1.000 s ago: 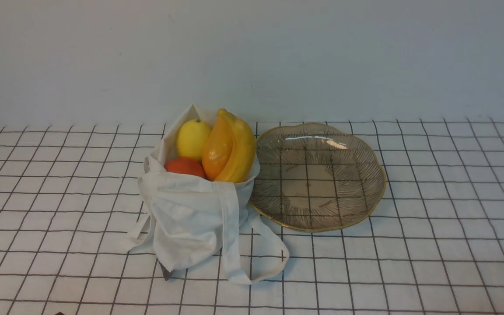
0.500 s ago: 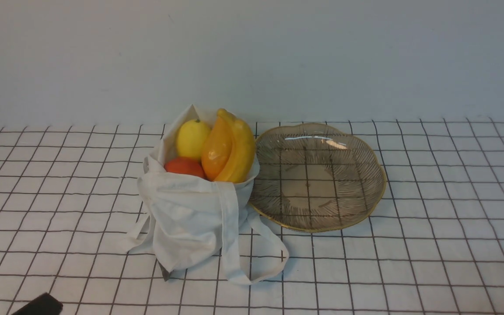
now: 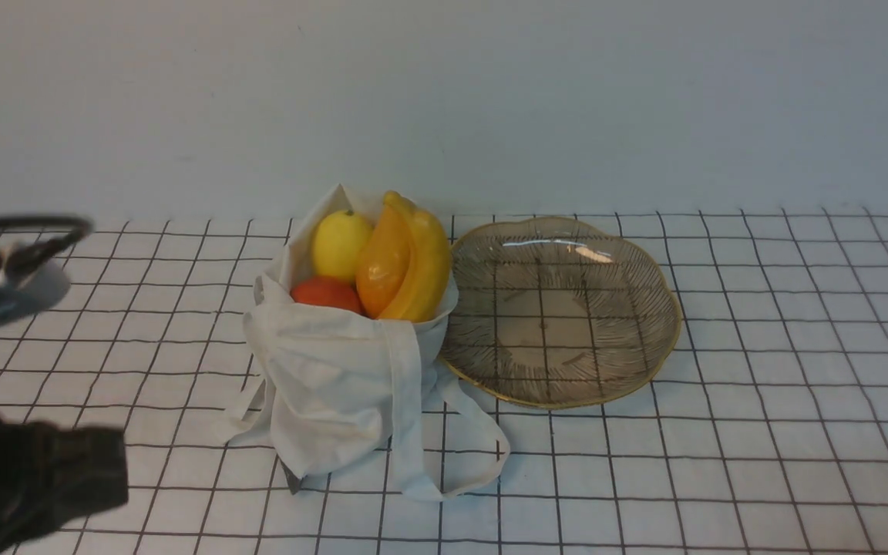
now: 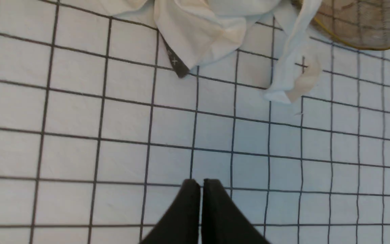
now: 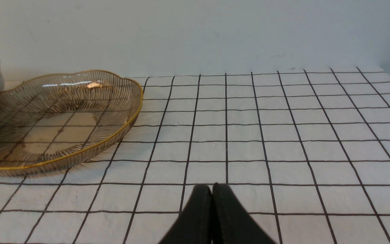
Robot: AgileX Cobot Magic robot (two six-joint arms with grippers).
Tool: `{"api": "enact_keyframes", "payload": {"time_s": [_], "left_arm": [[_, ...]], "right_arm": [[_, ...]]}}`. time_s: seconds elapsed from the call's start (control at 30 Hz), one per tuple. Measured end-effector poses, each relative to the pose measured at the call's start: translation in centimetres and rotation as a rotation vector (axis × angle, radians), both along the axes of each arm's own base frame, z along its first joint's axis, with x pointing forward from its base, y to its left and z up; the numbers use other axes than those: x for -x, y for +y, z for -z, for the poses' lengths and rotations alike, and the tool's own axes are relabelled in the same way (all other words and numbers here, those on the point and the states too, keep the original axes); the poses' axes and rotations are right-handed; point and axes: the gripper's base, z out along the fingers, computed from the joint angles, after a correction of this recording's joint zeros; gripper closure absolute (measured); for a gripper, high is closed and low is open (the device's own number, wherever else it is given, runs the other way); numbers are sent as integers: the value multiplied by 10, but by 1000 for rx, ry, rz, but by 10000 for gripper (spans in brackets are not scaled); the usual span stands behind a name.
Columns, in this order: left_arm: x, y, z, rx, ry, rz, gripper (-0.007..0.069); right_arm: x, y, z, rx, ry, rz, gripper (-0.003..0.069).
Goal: Take the fruit out of the bag on the white checkered tablecloth and place them on the plate.
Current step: 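Reach into the white bag and grasp the banana with the left gripper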
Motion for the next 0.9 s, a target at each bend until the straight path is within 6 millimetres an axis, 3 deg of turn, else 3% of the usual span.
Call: {"api": "enact_keyframes", "payload": {"time_s": [0.03, 0.07, 0.13, 0.17, 0.33, 0.53, 0.7, 0.9], "left_arm": [[-3, -1, -4, 0, -8, 4, 632], [-24, -5, -7, 4, 13, 30, 632], [-47, -13, -10, 14, 27, 79, 631], [-50, -14, -10, 15, 29, 81, 631], [-99, -49, -6, -26, 70, 217, 585], [-151, -87, -3, -45, 8, 160, 396], [-184, -104, -5, -12, -82, 123, 214], [-210, -112, 7, 18, -136, 88, 114]], "right_arm": [[0, 0, 0, 0, 0, 0, 674], [0, 0, 0, 0, 0, 0, 674], [0, 0, 0, 0, 0, 0, 674], [0, 0, 0, 0, 0, 0, 674], [0, 0, 0, 0, 0, 0, 674], [0, 0, 0, 0, 0, 0, 674], [0, 0, 0, 0, 0, 0, 674], [0, 0, 0, 0, 0, 0, 674]]}}
